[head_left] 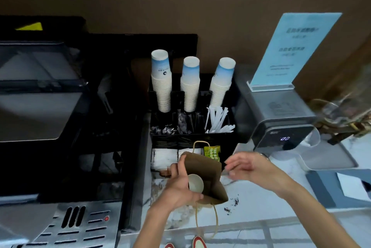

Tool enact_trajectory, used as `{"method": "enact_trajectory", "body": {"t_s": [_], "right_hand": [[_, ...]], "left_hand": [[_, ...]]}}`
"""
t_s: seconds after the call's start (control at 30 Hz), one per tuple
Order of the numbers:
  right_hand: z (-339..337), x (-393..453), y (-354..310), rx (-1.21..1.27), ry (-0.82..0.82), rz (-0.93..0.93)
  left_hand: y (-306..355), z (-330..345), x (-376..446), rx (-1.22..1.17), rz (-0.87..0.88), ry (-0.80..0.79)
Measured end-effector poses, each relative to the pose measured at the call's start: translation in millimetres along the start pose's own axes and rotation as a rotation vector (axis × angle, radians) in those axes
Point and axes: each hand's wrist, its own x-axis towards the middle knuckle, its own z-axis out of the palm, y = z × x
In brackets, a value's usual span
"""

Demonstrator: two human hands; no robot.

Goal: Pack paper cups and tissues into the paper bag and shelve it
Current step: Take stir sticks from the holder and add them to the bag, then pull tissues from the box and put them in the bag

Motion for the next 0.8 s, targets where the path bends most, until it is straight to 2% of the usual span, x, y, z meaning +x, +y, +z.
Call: {"method": "enact_trajectory", "body": {"t_s": [0.3,0.53,0.8], "right_hand": [[-31.7,-59.6,78.2,0.211,0.239,0.151],[-89.8,-94.7,161.9,0.345,0.454,0.26],[-201.9,-87.3,253.6,0.249,0.887,0.471]], "left_hand": [[48.5,32.8,10.3,0.034,0.066,-0.116],[73.7,66.6,26.4,0.013,0.105,-0.157],[63.9,84.9,41.5,-0.02,0.064,-0.134]]}}
